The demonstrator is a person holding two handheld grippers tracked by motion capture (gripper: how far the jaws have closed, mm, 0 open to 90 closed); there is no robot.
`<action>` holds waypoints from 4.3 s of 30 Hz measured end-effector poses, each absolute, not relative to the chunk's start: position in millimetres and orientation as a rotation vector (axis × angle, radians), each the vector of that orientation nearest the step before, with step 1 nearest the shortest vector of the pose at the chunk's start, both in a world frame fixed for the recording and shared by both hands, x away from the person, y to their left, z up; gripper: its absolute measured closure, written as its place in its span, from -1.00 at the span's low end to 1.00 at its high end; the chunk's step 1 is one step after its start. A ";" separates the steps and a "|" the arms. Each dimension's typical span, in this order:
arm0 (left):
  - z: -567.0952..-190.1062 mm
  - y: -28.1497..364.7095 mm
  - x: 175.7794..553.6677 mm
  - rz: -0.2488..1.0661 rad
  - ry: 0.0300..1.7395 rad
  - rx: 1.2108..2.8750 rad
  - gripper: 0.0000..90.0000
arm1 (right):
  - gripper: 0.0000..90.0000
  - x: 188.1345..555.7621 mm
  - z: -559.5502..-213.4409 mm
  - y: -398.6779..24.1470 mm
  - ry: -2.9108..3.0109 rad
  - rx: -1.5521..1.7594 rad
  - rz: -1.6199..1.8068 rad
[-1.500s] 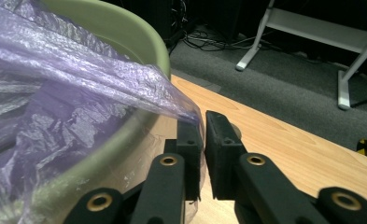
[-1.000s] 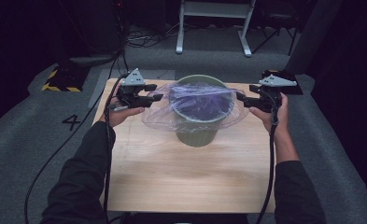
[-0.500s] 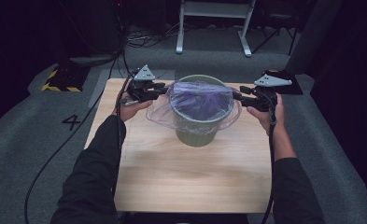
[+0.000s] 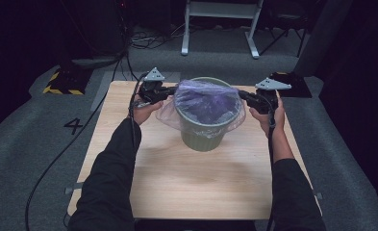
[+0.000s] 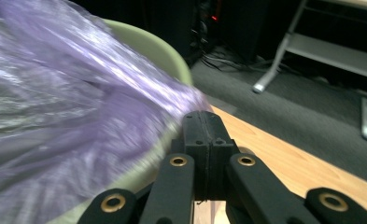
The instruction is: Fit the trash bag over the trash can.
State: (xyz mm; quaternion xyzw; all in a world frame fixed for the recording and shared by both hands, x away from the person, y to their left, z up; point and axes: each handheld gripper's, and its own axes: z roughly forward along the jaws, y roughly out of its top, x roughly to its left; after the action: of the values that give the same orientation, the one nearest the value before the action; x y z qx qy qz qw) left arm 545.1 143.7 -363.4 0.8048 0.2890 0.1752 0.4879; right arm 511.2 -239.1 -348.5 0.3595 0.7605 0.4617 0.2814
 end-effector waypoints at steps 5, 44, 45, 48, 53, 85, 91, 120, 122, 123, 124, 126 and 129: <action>-377.3 134.9 549.0 0.370 0.701 1.983 1.00 | 1.00 514.8 -354.7 -238.6 2.043 1.008 1.264; -375.6 145.5 534.6 0.375 0.667 1.912 0.99 | -0.17 501.5 -327.3 -233.9 2.106 0.861 1.454; -375.3 147.1 534.6 0.378 0.669 1.910 0.99 | -0.17 500.3 -325.6 -234.7 2.101 0.860 1.451; -374.3 150.1 533.2 0.382 0.672 1.910 0.99 | -0.18 495.9 -320.3 -242.7 2.078 0.895 1.446; -370.7 154.5 531.2 0.397 0.672 1.898 0.99 | -0.11 492.9 -318.7 -254.9 2.080 0.912 1.388; -404.8 130.3 543.2 0.391 0.738 2.031 1.00 | 0.96 532.9 -392.5 -241.1 2.133 1.216 1.254; -401.9 149.0 532.9 0.426 0.760 1.989 0.79 | 0.56 525.4 -400.2 -242.2 2.119 1.165 1.215; -385.2 167.5 432.2 0.501 0.414 2.091 -0.45 | -0.36 444.6 -356.8 -285.8 2.178 0.795 1.159; -383.9 163.6 431.2 0.534 0.404 2.105 -0.32 | -0.37 436.9 -356.5 -282.5 2.205 0.735 1.171; -383.2 161.4 431.0 0.548 0.395 2.111 -0.23 | -0.38 434.5 -356.7 -281.5 2.211 0.723 1.169; -383.2 159.9 431.1 0.544 0.390 2.113 -0.06 | -0.38 430.3 -357.1 -280.1 2.221 0.709 1.165; -383.4 157.5 431.2 0.548 0.375 2.126 0.13 | -0.42 422.9 -357.9 -279.5 2.222 0.693 1.186; -384.8 155.2 430.8 0.547 0.348 2.134 0.42 | -0.47 406.5 -360.1 -275.4 2.226 0.630 1.230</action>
State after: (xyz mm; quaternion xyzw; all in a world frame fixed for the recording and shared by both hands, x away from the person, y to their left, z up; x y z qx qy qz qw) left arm 430.8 155.2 -384.8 0.8593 0.1403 0.2202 0.4398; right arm 406.5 -275.4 -360.1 0.2325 0.8209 0.4537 0.2575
